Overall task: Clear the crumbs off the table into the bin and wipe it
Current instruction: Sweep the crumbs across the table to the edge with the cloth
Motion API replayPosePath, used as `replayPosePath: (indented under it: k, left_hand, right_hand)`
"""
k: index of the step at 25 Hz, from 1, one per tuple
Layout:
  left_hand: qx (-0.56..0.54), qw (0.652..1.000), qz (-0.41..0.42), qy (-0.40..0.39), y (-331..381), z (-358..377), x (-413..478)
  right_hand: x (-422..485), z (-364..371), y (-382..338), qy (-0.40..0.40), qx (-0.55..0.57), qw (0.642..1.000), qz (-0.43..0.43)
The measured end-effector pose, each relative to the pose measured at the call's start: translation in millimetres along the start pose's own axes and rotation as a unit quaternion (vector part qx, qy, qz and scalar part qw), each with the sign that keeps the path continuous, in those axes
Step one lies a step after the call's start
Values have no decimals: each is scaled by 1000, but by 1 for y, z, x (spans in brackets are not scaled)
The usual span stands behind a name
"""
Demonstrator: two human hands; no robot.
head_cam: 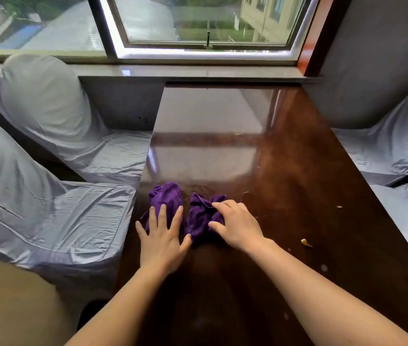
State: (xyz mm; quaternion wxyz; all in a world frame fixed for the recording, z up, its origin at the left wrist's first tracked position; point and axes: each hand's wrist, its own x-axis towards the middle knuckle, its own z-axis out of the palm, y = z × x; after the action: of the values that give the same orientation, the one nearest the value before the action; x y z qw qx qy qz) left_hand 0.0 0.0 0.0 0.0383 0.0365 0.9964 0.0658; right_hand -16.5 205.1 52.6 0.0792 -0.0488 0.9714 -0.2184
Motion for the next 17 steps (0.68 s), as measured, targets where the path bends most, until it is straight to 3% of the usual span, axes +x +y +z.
replayPosePath:
  k: [4, 9, 14, 17]
  left_hand:
    - [-25, 999, -30, -30, 9, 36, -3]
    - [32, 999, -14, -17, 3, 64, -11]
    - [12, 1000, -16, 2, 3, 67, -10]
    - [3, 1000, -18, 10, 3, 67, -11]
  right_hand:
    - [27, 25, -5, -2, 2, 1000, 9]
    - [54, 72, -12, -55, -18, 996, 61]
    - [32, 83, -2, 84, -72, 994, -9]
    - [-4, 80, 15, 70, -58, 995, -39]
